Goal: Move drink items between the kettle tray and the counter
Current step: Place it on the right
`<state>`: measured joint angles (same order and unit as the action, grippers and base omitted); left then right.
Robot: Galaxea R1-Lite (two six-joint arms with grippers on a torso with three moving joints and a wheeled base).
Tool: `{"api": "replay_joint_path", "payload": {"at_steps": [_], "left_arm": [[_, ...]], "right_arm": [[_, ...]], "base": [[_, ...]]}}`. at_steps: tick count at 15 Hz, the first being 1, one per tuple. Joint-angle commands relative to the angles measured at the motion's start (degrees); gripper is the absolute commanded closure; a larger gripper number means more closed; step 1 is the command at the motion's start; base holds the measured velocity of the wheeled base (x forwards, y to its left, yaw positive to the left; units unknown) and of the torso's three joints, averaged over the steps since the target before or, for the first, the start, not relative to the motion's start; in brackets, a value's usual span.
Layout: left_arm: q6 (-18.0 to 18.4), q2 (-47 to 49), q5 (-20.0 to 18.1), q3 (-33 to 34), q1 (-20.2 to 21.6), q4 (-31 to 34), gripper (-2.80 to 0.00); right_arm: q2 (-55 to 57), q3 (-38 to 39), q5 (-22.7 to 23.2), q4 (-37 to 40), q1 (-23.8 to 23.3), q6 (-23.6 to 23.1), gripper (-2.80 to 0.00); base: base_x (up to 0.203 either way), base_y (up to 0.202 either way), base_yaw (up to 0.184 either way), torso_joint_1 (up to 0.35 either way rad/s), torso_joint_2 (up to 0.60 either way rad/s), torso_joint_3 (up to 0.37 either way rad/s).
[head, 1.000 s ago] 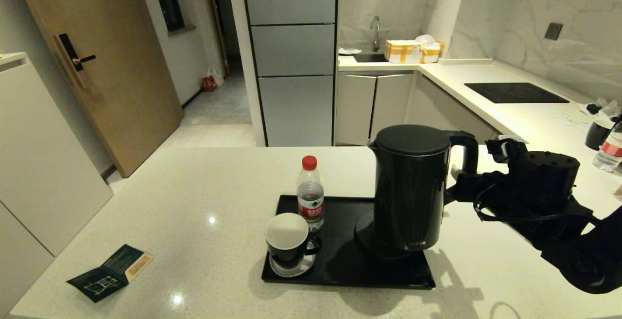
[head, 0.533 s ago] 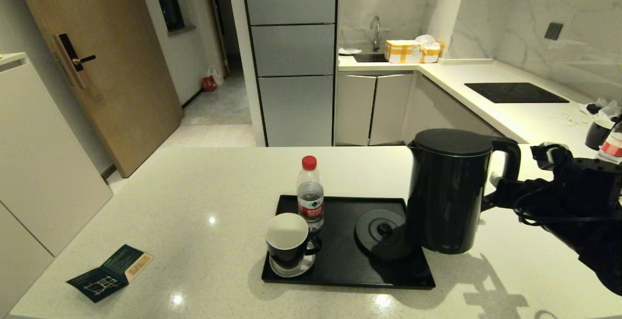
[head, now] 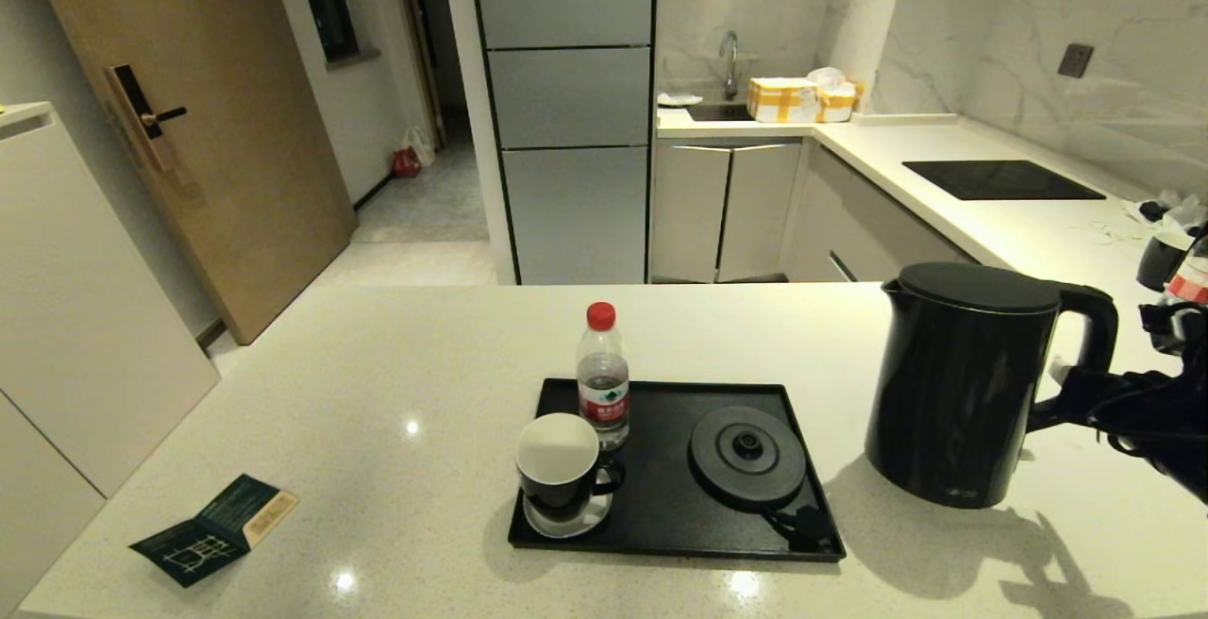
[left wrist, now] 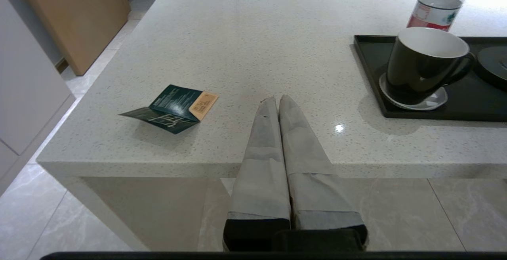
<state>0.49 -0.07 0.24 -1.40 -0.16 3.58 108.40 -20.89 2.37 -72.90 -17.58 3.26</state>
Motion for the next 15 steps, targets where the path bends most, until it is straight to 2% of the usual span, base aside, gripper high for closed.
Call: {"api": "replay_joint_path", "payload": {"at_steps": [1,5,9,15], "left_arm": [[0.0,-0.01,0.02,-0.08,-0.01,0.02,0.0],[0.04,-0.01,0.02,-0.09,-0.02,0.02,0.0],[0.04,-0.01,0.02,0.0,0.07,0.02,0.0],[0.03,-0.01,0.02,-0.09,-0.02,0.02,0.0]], "right_arm": [[0.88,0.19,-0.2,-1.09,-2.74,-0.53,0.0],[4.97,0.06,-6.23,-4.79,-3.69,-0.89,0.0],[14.2,3.97,-6.92,-13.79,-3.68,-3.35,0.0],[16.27,4.17,-6.28,-14.76,-3.3,-4.32,0.0]], "base": [[0.0,0.0,0.0,0.0,0.0,0.0],[0.0,0.0,0.0,0.0,0.0,0.0],[0.0,0.0,0.0,0.0,0.0,0.0],[0.0,0.0,0.0,0.0,0.0,0.0]]}}
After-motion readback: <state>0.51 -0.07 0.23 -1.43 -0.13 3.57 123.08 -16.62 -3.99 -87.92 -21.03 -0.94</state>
